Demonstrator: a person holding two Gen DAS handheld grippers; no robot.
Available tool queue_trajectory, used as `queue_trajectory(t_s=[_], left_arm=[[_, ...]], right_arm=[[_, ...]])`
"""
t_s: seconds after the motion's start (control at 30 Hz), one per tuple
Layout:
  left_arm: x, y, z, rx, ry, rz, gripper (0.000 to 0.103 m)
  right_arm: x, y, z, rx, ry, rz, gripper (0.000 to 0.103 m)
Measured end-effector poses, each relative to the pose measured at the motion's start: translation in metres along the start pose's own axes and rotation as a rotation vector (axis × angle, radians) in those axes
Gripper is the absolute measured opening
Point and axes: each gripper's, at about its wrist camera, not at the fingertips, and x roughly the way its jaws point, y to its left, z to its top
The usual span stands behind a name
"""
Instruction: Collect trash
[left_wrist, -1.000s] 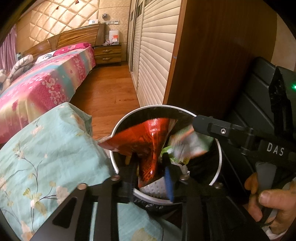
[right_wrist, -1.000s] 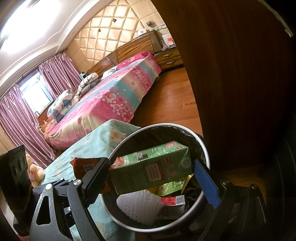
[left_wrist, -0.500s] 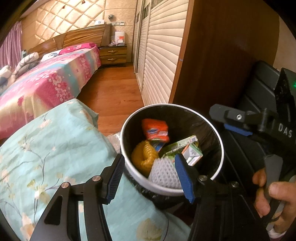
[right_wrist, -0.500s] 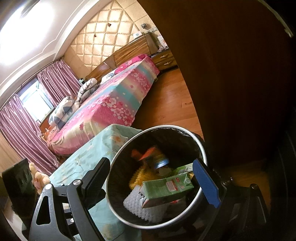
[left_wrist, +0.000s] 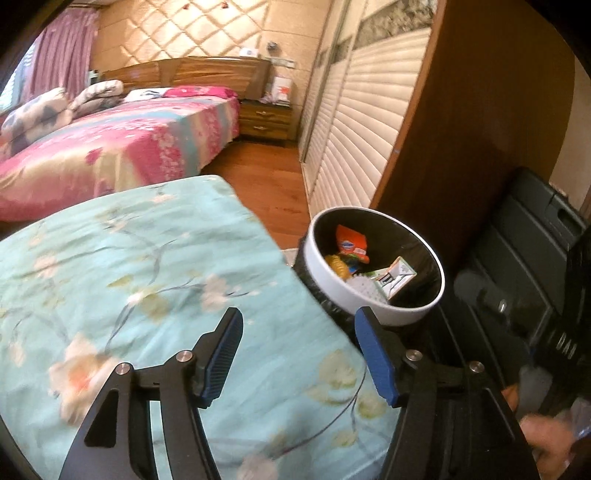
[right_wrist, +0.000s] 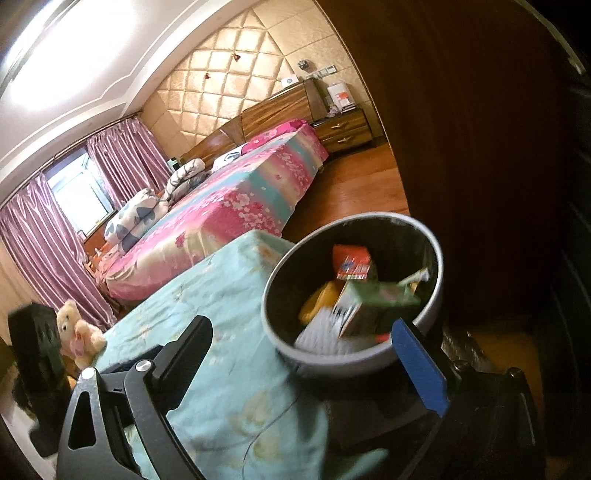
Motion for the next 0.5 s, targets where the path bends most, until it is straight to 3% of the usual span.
queue_trajectory(t_s=[0.2,0.5], left_arm=[[-0.036,0.011,-0.026,-0.019,-0.052,0.021,0.068],[-0.094,0.025,-0.063,-0.024,-0.16,0.069,0.072]], right_arm=[[-0.014,0.023,-0.034,-0.041,-0.03,-0.02,0.099],[-0.041,0.062,-0.045,-0.173,-0.11,-0.055,0.101]])
